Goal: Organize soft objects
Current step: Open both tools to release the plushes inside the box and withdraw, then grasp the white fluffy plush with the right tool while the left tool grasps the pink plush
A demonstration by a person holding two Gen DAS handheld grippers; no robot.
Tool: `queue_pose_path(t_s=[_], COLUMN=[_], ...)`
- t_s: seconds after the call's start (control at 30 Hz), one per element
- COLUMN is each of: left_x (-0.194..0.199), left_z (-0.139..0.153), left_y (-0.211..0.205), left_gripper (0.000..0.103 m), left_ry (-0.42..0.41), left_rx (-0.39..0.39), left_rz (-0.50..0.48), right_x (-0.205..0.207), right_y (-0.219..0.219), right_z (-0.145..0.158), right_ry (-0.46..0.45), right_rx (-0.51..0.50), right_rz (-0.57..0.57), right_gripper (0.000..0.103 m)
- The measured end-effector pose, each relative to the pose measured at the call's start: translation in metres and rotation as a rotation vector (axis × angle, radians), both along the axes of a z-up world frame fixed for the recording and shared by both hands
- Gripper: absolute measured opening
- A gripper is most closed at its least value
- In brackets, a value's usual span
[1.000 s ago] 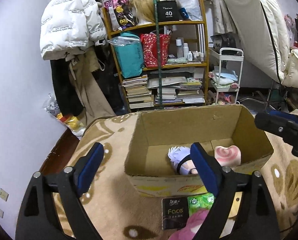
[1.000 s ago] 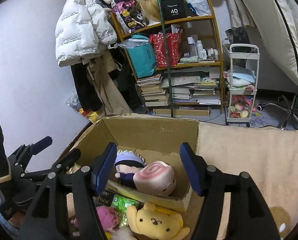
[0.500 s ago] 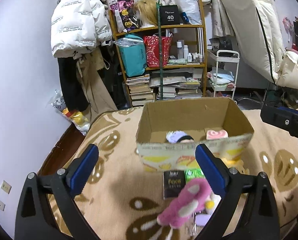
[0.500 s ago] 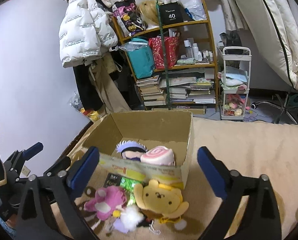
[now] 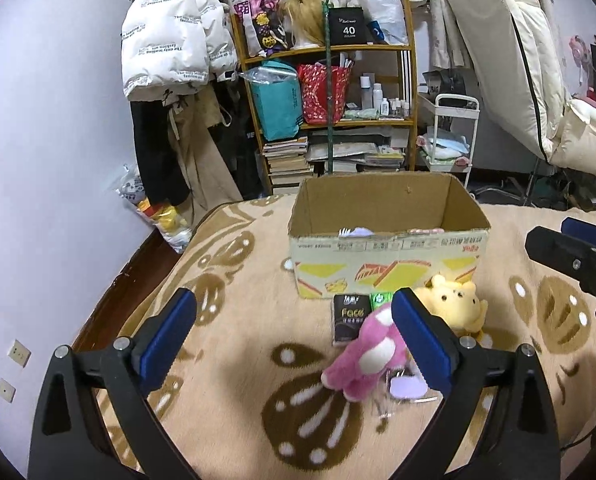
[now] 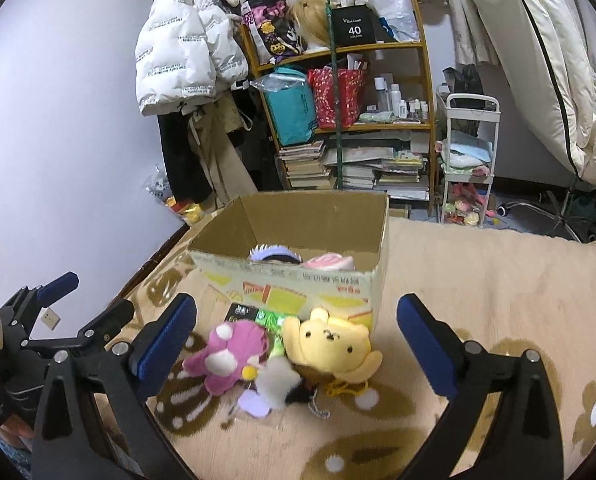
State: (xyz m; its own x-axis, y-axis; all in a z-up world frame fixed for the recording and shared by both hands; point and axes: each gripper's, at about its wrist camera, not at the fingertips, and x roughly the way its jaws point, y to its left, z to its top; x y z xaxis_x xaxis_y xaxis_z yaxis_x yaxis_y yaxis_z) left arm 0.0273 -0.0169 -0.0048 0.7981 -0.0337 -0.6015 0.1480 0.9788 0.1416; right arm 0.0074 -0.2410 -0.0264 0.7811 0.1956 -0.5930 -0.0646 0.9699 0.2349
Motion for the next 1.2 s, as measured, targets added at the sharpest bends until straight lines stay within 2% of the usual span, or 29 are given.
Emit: queue_pose_path(t_s=[0.2, 0.6, 0.87, 1.0, 1.07, 1.2], left_x=[-0.001, 0.024, 0.042, 0.054, 0.057, 0.064], left_z=[-0.006, -0.028, -0.042, -0.054, -0.059, -0.070], left_y=[0.006, 0.018, 0.011, 0.009, 0.006, -0.005], left_gripper=[0.097, 0.097, 0.097, 0.097, 0.097, 0.097], left_ry=[0.048, 0.146, 0.211, 0.268, 0.287, 0.320], left_rx=[0.002, -0.061, -0.078, -0.102, -0.098, -0.066], left_rz=[0.009, 0.025, -0.005, -0.015, -0.020, -0.046], right_x=[-0.008, 0.003, 0.019, 0.021, 0.023, 0.029], right_y=[0.008, 0.019, 0.017, 0.021, 0.024, 0.029], right_z=[-0.010, -0.032, -0.057, -0.062, -0.066, -0.076], right_ry=[0.034, 0.095, 0.204, 0.211, 0.224, 0.261], right_rx=[-0.029, -0.101, -0.081, -0.099, -0.107, -0.117], right_rz=[0.013, 0.023, 0.013, 0.014, 0.024, 0.041], right_gripper=[0.103, 0.103, 0.103, 0.102, 0.098, 0.097])
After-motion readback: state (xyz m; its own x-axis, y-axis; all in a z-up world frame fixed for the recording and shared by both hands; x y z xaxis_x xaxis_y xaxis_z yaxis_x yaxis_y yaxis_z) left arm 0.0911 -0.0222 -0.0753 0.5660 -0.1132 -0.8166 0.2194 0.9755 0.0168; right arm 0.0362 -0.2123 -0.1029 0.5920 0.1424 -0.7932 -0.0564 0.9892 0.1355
